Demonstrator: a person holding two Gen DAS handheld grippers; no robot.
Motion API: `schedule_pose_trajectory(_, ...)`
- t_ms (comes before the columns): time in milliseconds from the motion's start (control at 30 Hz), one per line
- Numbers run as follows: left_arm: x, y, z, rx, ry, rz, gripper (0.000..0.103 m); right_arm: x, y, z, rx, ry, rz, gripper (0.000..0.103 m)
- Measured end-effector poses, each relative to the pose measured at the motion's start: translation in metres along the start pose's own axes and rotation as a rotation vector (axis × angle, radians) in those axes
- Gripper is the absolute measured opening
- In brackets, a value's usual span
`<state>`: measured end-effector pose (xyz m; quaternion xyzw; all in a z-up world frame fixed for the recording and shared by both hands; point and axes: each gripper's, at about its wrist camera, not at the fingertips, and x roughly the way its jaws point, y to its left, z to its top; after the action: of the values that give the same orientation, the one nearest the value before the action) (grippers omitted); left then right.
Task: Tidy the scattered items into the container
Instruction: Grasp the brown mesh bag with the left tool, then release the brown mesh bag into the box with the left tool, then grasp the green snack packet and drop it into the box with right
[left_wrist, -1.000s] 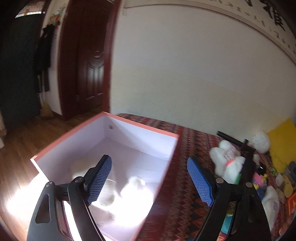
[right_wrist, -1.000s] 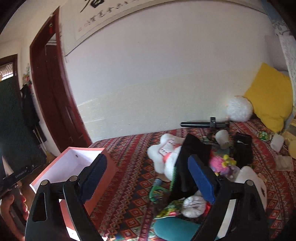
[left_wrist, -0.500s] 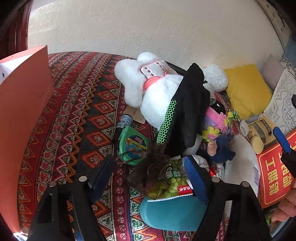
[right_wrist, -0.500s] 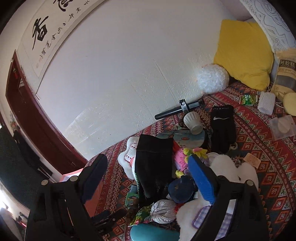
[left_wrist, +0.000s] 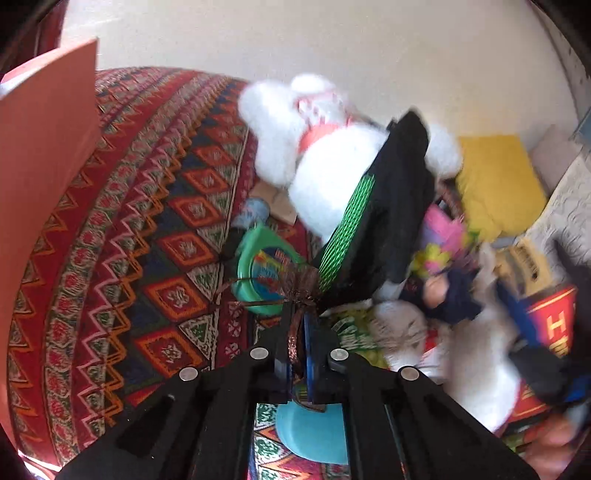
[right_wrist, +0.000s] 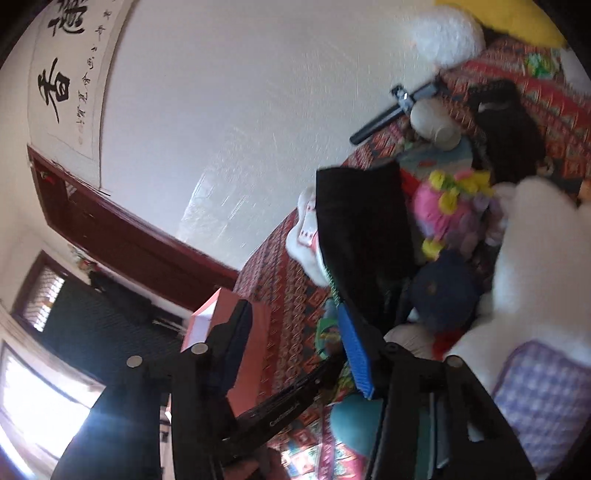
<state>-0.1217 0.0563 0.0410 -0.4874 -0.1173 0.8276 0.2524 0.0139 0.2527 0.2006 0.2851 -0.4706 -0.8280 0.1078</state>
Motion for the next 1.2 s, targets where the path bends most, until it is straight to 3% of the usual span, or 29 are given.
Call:
schedule_pose_trajectory(67, -0.027, 0.004, 0.007, -0.033, -0.065, -0.036, 0.002, 0.015, -0.006, -0.012, 0.045, 0.072, 0.015, 0.037)
schedule_pose_trajectory(200, -0.089, 0.018, 0.021, -0.056, -0.226, -0.022, 0.002, 0.038, -0.011, -0.037, 0.054, 0.169, -0.094, 0.035)
schedule_pose_trajectory(433, -0.193, 0.080, 0.040, -0.166, -0.483, 0.021, 0.002, 0.049, -0.016, -0.054, 0.001, 0.177, -0.292, 0.035)
schedule_pose_trajectory(600, -0.235, 0.137, 0.041, -0.277, -0.591, 0.136, 0.003, 0.062, -0.017, -0.062, -0.027, 0.189, -0.327, 0.036)
schedule_pose_trajectory(667, -0.241, 0.164, 0.038, -0.374, -0.597, 0.242, 0.017, 0.066, -0.017, -0.062, -0.038, 0.182, -0.339, 0.035)
schedule_pose_trajectory(700, -0.241, 0.175, 0.036, -0.408, -0.589, 0.287, 0.048, 0.068, -0.018, -0.063, -0.038, 0.178, -0.341, 0.033)
schedule_pose_trajectory(733, -0.243, 0.186, 0.034, -0.446, -0.584, 0.326, 0.080, 0.068, -0.020, -0.065, -0.035, 0.174, -0.338, 0.023)
schedule_pose_trajectory(767, -0.245, 0.195, 0.030, -0.485, -0.592, 0.350, 0.087, 0.068, -0.022, -0.067, -0.025, 0.170, -0.323, 0.022)
schedule_pose_trajectory(833, -0.253, 0.208, 0.024, -0.532, -0.616, 0.388, 0.087, 0.068, -0.026, -0.066, 0.002, 0.158, -0.284, 0.016)
schedule_pose_trajectory(967, -0.266, 0.220, 0.023, -0.534, -0.637, 0.419, 0.089, 0.066, -0.021, -0.062, 0.029, 0.134, -0.181, 0.014)
schedule_pose_trajectory(1200, -0.264, 0.227, 0.018, -0.545, -0.638, 0.457, 0.089, 0.063, 0.028, -0.065, -0.051, 0.116, -0.058, 0.013)
